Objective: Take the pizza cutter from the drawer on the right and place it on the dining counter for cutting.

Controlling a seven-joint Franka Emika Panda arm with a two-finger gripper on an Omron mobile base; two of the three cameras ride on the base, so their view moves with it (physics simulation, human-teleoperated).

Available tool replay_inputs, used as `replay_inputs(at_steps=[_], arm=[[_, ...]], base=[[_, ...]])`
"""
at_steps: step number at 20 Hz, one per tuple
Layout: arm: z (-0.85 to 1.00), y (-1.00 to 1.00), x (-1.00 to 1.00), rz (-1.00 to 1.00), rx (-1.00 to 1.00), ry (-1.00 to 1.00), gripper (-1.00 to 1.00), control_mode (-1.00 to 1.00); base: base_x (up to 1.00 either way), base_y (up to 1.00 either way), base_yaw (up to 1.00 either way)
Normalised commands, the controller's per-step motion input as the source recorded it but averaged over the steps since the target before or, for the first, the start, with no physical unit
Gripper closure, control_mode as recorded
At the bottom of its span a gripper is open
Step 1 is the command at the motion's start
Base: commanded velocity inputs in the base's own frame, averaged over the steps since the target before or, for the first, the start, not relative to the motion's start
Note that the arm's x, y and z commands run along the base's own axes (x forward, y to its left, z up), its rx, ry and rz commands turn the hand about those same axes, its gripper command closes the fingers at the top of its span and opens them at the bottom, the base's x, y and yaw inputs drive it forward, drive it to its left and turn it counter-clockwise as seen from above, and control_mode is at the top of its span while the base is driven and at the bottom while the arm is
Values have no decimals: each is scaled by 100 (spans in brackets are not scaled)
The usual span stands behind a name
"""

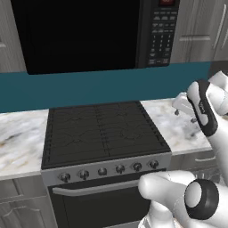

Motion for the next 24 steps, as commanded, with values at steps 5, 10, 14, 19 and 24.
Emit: replay_inputs(at_steps=[5,10,14,19,24], arm=[[-39,-63,-2,-41,38,0,-100,-100],[-50,-88,-28,-27,26,0,-100,-100],[-48,-82,-39,-20,21,0,-100,-100],[-43,-56,-38,-26,14,0,-100,-100],[-56,-45,-34,-32,12,0,-100,-100]], base=[[0,0,0],[0,0,0],[0,0,0],[0,0,0],[0,0,0]])
